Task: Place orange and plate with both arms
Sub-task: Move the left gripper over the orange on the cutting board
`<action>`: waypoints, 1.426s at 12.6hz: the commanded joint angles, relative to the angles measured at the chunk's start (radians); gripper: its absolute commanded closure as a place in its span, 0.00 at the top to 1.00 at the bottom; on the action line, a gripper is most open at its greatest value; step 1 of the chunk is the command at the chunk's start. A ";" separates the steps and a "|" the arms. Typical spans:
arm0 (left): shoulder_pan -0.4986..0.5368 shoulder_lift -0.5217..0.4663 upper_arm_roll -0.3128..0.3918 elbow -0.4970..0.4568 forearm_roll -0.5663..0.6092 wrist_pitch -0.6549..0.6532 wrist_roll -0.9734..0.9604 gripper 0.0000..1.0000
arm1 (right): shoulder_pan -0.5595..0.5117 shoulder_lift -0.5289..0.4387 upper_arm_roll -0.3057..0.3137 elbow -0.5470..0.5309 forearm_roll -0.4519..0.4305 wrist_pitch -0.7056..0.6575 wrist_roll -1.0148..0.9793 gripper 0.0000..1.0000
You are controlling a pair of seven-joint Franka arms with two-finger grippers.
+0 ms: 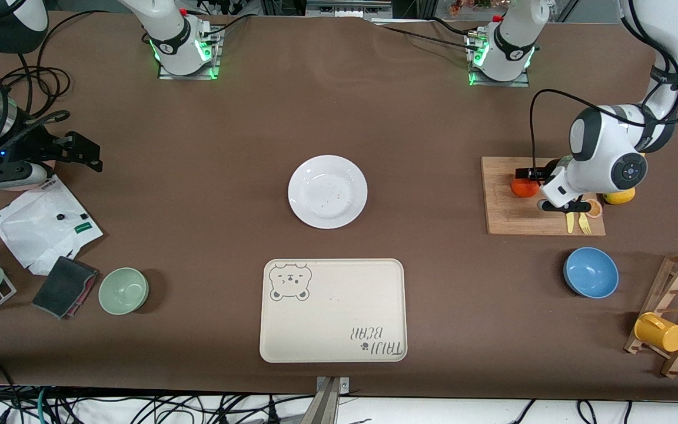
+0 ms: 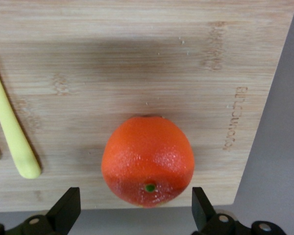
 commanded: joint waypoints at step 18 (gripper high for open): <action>-0.002 0.047 -0.003 -0.029 -0.061 0.153 -0.013 0.50 | 0.001 -0.019 0.003 -0.030 -0.004 0.008 0.013 1.00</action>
